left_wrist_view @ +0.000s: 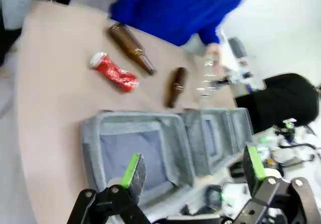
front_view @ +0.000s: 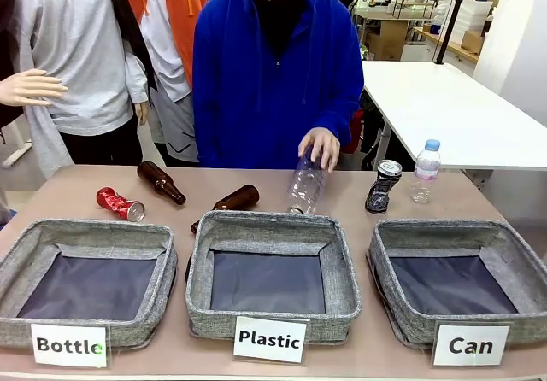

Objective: Sort the can waste into the basket.
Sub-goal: Pick up the can waste from the table and place it in the right Fabric basket.

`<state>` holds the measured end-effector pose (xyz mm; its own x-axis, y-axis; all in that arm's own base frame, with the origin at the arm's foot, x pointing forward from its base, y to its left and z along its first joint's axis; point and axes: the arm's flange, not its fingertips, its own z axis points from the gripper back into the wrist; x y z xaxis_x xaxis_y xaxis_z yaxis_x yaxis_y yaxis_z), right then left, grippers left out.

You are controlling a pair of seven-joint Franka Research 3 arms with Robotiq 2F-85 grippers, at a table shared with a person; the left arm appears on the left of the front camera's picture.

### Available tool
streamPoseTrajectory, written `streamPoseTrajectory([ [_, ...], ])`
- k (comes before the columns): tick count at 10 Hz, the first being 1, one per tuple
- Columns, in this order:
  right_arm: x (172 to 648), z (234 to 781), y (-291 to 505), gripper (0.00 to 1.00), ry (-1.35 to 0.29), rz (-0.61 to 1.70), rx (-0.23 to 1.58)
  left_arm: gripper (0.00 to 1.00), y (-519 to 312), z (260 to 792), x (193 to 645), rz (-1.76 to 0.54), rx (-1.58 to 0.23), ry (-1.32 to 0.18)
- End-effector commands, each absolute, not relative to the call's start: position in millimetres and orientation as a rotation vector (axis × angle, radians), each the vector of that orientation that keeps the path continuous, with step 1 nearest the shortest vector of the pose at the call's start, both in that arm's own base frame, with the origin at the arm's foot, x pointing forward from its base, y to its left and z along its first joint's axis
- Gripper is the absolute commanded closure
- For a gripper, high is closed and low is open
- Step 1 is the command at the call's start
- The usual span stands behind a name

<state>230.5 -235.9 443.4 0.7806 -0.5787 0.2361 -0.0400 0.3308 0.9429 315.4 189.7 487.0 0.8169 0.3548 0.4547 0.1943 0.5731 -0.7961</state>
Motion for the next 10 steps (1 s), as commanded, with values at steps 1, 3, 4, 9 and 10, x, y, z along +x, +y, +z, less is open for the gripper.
streamPoseTrajectory([
  [1, 232.6, 444.0, -237.9, 0.00, -0.644, -0.357, 1.209, 0.00, 139.3, 496.1, 365.4, 0.166, -0.747, -0.468],
  [3, 232.6, 444.0, -237.9, 0.00, -0.644, -0.357, 1.209, 0.00, 81.0, 492.0, 413.9, 0.143, -0.551, -0.430],
  [4, 232.6, 444.0, -237.9, 0.00, -0.644, -0.357, 1.209, 0.00, 64.5, 488.0, 424.9, 0.107, -0.539, -0.421],
  [9, 232.6, 444.0, -237.9, 0.00, -0.644, -0.357, 1.209, 0.00, 25.3, 482.1, 439.1, 0.075, -0.488, -0.469],
  [10, 232.6, 444.0, -237.9, 0.00, -0.644, -0.357, 1.209, 0.00, 25.3, 482.1, 439.1, 0.075, -0.488, -0.469],
])
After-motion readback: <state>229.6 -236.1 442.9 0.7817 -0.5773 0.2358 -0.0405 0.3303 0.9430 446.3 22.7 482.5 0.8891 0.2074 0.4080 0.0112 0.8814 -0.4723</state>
